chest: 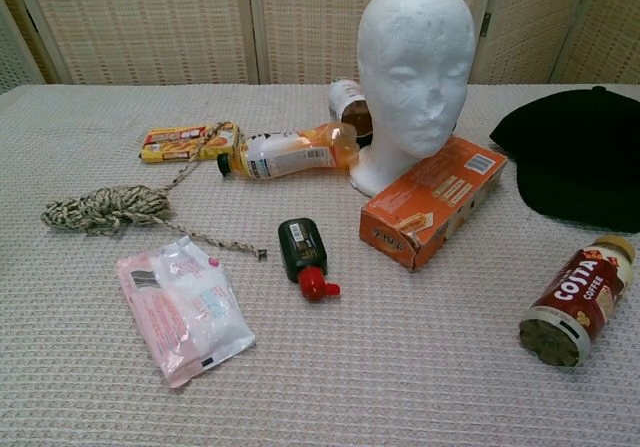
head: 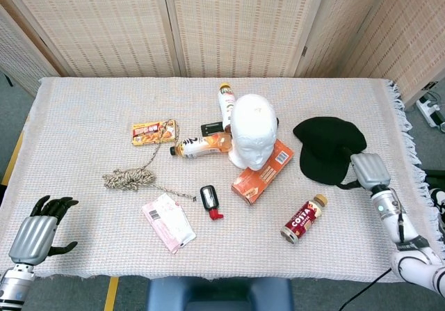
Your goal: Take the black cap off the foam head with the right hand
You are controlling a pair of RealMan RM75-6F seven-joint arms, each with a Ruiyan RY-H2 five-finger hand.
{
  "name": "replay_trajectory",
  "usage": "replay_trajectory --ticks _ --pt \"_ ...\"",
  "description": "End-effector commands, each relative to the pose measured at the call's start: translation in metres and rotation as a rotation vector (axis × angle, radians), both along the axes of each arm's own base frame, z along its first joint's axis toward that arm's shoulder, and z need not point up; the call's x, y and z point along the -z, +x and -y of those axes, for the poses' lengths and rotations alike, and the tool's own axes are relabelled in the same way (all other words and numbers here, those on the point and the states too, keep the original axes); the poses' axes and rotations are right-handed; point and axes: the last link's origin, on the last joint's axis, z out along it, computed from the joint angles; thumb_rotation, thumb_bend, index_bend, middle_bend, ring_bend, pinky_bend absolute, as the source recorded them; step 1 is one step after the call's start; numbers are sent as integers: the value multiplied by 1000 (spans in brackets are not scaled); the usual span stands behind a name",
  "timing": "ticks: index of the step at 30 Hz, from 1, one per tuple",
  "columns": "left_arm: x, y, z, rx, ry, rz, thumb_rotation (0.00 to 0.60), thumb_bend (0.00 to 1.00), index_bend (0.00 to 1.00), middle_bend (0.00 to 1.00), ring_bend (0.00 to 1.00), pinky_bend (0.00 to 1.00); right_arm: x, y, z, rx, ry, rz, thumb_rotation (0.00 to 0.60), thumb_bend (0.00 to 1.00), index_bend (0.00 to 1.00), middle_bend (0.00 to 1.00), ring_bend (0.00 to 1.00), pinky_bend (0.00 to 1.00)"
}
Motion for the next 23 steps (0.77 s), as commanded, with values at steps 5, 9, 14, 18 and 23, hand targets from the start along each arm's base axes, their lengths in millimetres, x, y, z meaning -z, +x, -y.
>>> replay_trajectory --ticks 5,9,14,18,23 --pt "0 0 -1 1 9 4 600 66 230 208 188 122 -44 3 -59 -48 -119 -41 479 74 98 329 271 488" --pt "0 1 -4 12 26 10 600 66 230 208 188 122 -68 9 -100 -60 -206 -61 485 92 168 374 335 516" --pt "0 4 -7 33 48 22 600 66 228 208 188 122 -83 15 -152 -45 -280 -53 508 100 225 397 355 541" --pt "1 8 -9 60 76 35 600 66 222 208 188 122 -88 19 -182 -44 -321 -39 508 101 235 397 356 541" --pt "1 12 -11 88 116 52 600 66 220 207 187 122 -87 22 -198 -59 -343 -12 509 100 235 397 355 541"
